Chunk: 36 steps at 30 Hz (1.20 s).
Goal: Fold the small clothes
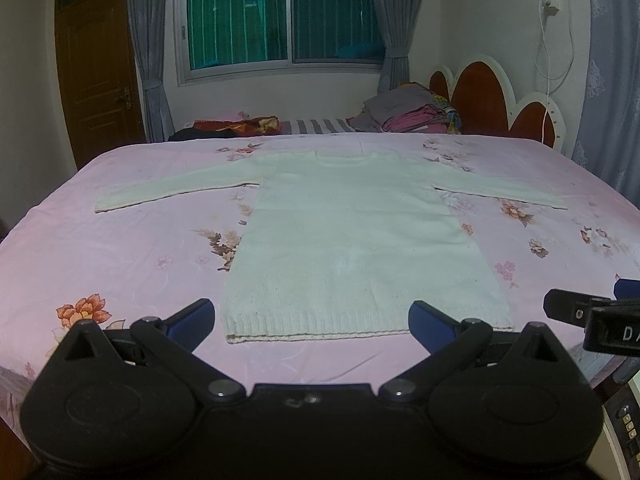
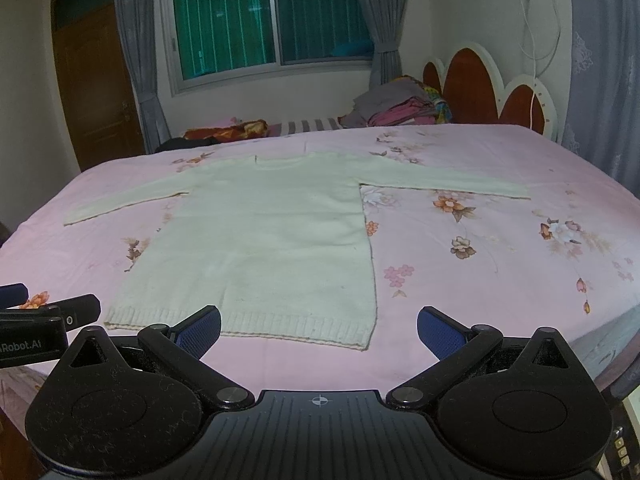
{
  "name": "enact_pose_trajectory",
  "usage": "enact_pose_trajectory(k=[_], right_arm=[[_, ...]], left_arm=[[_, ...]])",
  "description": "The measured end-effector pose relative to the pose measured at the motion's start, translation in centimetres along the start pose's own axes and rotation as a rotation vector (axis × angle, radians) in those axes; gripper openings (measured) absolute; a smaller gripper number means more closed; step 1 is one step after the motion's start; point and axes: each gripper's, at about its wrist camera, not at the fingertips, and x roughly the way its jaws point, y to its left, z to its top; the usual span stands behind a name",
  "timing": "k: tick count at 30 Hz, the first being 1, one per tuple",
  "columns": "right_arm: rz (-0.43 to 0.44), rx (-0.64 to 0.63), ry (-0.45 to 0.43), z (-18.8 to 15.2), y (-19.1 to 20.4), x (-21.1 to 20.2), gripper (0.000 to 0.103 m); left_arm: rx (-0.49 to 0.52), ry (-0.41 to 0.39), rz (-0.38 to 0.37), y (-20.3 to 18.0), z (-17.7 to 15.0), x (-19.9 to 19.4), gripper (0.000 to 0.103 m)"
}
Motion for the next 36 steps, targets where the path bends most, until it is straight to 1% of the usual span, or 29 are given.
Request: enact_pose_trajectory(k=[36], right_arm=[[0.001,-0.006,-0.005,0.12,-0.59,0.06,0.103]], left_arm=[[0.0,0.0,0.003,-0.2,-0.22,0.02,0.103]])
